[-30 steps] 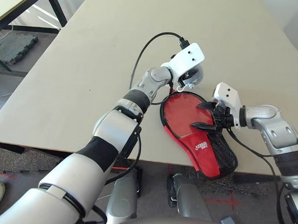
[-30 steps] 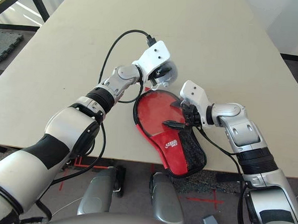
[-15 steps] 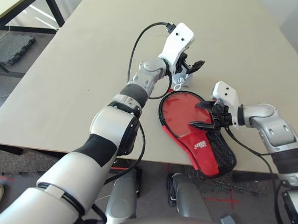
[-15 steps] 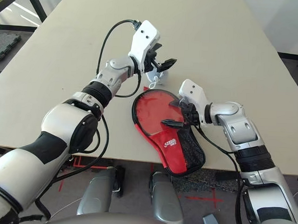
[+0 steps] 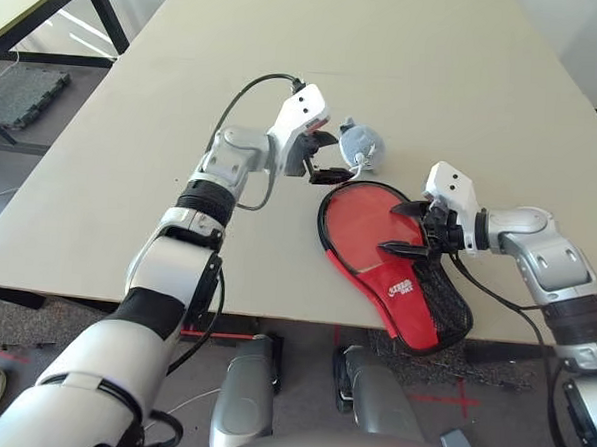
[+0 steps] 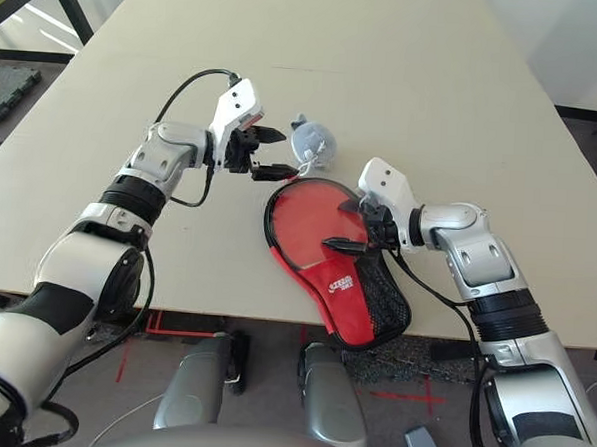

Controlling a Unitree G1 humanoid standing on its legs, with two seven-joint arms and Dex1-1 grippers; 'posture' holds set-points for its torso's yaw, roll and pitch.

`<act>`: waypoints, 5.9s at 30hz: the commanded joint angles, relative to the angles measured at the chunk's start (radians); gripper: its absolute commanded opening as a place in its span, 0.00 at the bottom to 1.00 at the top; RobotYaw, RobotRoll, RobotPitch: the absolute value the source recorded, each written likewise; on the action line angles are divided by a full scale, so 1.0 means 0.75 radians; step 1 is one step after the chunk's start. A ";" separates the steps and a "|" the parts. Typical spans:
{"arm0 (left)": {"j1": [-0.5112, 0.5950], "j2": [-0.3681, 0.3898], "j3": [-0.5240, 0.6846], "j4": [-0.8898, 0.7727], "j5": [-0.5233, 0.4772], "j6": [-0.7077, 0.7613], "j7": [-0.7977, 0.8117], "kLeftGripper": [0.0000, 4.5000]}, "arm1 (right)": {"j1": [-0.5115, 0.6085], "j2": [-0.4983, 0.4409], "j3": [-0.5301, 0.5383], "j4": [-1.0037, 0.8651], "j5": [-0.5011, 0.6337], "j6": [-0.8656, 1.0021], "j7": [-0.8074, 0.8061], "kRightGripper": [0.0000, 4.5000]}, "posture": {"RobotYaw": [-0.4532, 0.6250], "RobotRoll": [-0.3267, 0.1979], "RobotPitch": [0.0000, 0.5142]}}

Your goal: Store the ping-pong paddle in its case and zip it.

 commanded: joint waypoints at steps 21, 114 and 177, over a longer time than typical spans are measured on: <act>0.199 -0.049 -0.265 -0.162 0.043 0.016 0.057 0.99 | -0.054 -0.035 0.005 0.172 -0.019 0.019 0.027 1.00 | 0.54 0.62 0.35; 0.213 -0.153 -0.388 -0.149 0.018 0.030 0.069 1.00 | 0.112 -0.296 -0.501 0.085 0.246 0.335 -0.115 0.02 | 0.44 0.62 0.40; 0.122 -0.245 -0.418 0.217 0.164 -0.230 0.131 1.00 | 0.964 -0.770 -0.558 -0.170 0.318 0.181 0.153 0.02 | 0.36 0.62 0.24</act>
